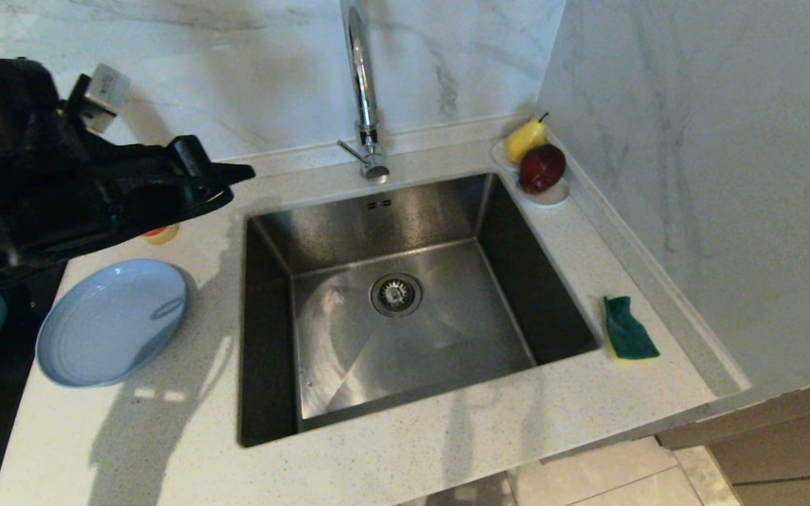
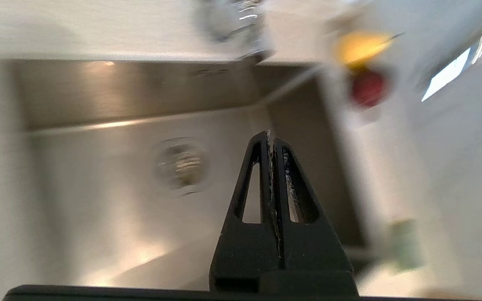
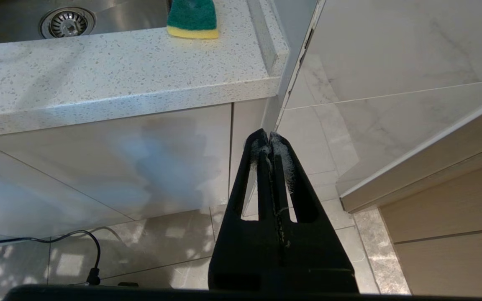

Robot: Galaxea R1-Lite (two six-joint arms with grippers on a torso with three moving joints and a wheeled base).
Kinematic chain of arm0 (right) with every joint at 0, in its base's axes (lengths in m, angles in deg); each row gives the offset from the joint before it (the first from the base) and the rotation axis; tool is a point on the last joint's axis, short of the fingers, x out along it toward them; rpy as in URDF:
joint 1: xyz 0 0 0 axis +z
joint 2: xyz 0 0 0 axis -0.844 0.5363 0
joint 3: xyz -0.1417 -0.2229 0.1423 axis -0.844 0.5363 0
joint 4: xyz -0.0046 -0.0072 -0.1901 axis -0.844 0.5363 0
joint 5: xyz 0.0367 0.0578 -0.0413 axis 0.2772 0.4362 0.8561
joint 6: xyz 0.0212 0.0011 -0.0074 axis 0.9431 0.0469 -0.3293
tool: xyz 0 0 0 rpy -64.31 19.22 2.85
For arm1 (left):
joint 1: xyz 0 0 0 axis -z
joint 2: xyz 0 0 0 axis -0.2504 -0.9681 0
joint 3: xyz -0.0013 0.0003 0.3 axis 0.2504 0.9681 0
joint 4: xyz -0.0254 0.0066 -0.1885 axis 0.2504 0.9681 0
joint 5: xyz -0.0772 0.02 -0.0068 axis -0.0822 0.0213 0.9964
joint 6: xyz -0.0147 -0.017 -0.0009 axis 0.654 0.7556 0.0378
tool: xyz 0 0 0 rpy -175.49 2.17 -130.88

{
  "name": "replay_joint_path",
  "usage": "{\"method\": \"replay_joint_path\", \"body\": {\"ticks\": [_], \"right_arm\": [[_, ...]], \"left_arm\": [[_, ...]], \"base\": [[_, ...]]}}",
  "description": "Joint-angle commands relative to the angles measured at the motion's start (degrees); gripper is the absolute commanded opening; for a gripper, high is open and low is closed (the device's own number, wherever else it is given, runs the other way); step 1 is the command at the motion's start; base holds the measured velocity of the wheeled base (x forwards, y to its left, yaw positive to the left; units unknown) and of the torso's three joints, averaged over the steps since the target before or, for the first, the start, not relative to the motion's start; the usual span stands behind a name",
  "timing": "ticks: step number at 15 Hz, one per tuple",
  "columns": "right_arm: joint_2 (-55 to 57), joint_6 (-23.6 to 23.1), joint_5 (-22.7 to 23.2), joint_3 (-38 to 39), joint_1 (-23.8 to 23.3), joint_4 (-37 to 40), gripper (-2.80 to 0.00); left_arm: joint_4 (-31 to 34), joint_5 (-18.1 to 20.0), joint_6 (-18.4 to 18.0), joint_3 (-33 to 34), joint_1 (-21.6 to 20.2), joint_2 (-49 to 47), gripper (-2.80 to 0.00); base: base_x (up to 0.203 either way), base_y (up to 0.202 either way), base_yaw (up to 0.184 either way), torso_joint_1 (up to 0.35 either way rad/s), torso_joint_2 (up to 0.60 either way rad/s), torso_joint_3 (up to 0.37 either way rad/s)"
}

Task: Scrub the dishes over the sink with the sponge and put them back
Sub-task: Place the bowl on the plate

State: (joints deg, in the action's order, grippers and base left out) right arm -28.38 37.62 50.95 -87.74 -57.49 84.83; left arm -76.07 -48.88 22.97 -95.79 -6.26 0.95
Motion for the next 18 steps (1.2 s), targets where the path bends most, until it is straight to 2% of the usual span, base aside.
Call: {"method": "replay_joint_path", "body": {"ticks": [1, 3, 5, 6, 10, 12, 14, 18], "right_arm": [[0.0, 0.0, 0.0, 0.0, 0.0, 0.0, -2.8], [0.0, -0.1, 0.0, 0.0, 0.0, 0.0, -2.8], [0.0, 0.0, 0.0, 0.0, 0.0, 0.0, -2.8], [0.0, 0.0, 0.0, 0.0, 0.0, 0.0, -2.8], [0.0, 0.0, 0.1, 0.0, 0.0, 0.0, -2.8], [0.0, 0.0, 0.0, 0.0, 0.0, 0.0, -2.8], [0.0, 0.0, 0.0, 0.0, 0.0, 0.0, -2.8], [0.0, 0.0, 0.0, 0.0, 0.0, 0.0, -2.8]], "left_arm": [[0.7, -6.3, -10.9, 10.0, -0.1, 15.2, -2.8], [1.3, -12.2, -16.7, 17.2, -0.1, 24.1, -2.8], [1.7, -16.7, -20.1, 24.8, -0.1, 34.4, -2.8], [1.8, -17.8, -20.9, 28.2, -0.2, 39.1, -2.8], [4.9, -22.4, -22.6, 44.0, -0.3, 59.8, -2.8], [9.2, -25.8, -22.9, 48.8, -0.8, 67.7, -2.8], [13.6, -28.3, -23.1, 52.1, -3.3, 73.2, -2.8], [17.7, -28.4, -23.8, 58.8, -6.5, 86.3, -2.8]], "base": [[0.0, 0.0, 0.0, 0.0, 0.0, 0.0], [0.0, 0.0, 0.0, 0.0, 0.0, 0.0], [0.0, 0.0, 0.0, 0.0, 0.0, 0.0], [0.0, 0.0, 0.0, 0.0, 0.0, 0.0], [0.0, 0.0, 0.0, 0.0, 0.0, 0.0], [0.0, 0.0, 0.0, 0.0, 0.0, 0.0], [0.0, 0.0, 0.0, 0.0, 0.0, 0.0], [0.0, 0.0, 0.0, 0.0, 0.0, 0.0]]}}
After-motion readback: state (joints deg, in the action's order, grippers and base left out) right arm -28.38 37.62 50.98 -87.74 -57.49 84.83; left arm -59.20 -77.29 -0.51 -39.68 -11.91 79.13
